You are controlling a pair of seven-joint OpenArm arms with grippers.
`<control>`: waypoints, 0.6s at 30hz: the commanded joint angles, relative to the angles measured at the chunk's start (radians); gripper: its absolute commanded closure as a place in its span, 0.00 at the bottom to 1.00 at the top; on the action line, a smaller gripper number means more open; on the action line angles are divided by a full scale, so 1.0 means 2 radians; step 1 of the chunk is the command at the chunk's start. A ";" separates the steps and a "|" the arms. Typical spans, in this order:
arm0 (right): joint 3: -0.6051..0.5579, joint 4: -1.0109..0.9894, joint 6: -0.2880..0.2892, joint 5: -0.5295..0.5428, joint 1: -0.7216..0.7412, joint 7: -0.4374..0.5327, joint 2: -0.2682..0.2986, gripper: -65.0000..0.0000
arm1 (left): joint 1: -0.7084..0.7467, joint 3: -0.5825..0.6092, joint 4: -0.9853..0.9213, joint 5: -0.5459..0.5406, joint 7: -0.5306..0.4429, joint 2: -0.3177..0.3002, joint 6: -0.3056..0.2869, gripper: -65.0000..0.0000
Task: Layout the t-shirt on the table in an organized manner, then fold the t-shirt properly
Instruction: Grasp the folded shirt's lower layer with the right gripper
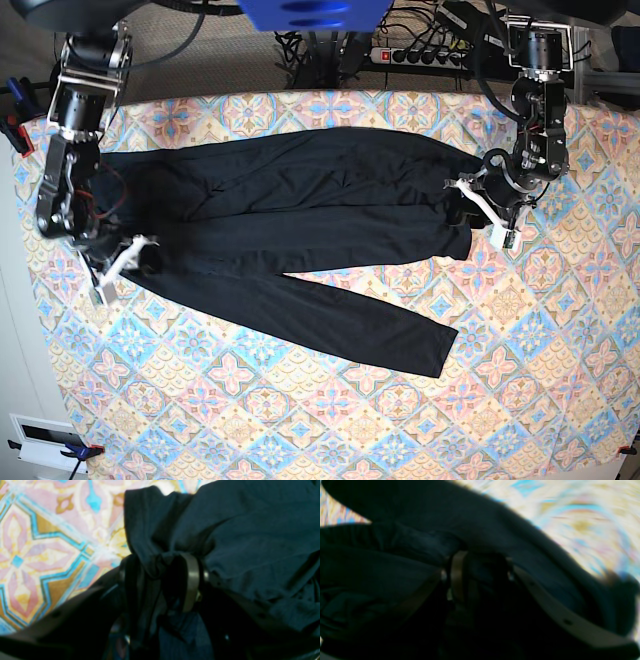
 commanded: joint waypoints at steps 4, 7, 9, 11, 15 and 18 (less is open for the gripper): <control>-0.046 -0.046 0.001 0.010 0.080 0.020 0.013 0.71 | -0.005 -0.003 0.010 -0.006 -0.009 -0.007 -0.001 0.60; -0.055 -0.086 0.001 0.010 0.108 0.022 0.013 0.71 | -0.005 -0.003 0.010 -0.006 -0.009 -0.007 -0.001 0.60; -0.057 -0.108 0.001 0.010 0.121 0.033 0.013 0.71 | -0.005 -0.003 0.010 -0.006 -0.009 -0.007 -0.001 0.60; -0.069 -0.137 0.001 0.003 0.138 0.047 0.013 0.71 | -0.005 -0.003 0.010 -0.006 -0.009 -0.007 -0.001 0.60; -0.125 -0.204 0.001 -0.054 0.181 0.090 0.001 0.71 | -0.005 -0.003 0.010 -0.006 -0.009 -0.007 -0.001 0.60; -0.142 -0.240 0.001 -0.099 0.203 0.123 -0.025 0.71 | -0.005 -0.003 0.010 -0.006 -0.009 -0.007 -0.001 0.60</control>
